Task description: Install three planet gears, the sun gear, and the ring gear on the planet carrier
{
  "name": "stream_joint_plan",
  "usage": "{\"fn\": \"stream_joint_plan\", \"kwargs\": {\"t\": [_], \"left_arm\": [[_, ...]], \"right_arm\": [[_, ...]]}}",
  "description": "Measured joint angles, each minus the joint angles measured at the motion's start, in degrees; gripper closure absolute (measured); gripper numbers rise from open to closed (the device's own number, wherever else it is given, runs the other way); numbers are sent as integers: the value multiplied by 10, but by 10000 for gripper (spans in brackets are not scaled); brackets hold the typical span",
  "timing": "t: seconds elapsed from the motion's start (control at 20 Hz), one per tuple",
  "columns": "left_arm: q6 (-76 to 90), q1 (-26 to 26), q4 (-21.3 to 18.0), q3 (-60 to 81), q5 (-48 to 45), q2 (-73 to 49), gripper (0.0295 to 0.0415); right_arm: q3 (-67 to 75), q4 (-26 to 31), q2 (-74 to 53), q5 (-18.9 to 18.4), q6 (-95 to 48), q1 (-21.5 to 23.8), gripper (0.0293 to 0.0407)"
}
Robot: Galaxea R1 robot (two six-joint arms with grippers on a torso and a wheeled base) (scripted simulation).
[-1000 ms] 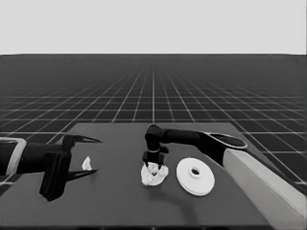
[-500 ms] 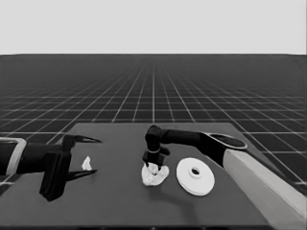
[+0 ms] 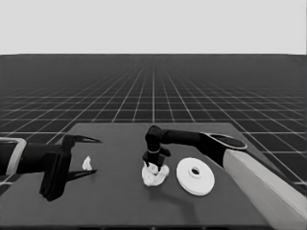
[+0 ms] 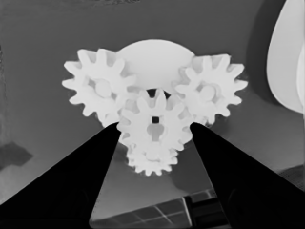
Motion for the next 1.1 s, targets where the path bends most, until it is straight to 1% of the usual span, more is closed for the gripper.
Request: {"fn": "stream_joint_plan", "kwargs": {"t": [1.1], "left_arm": [[0, 0, 0, 0, 0, 0, 326]], "right_arm": [[0, 0, 0, 0, 132, 0, 391]]}}
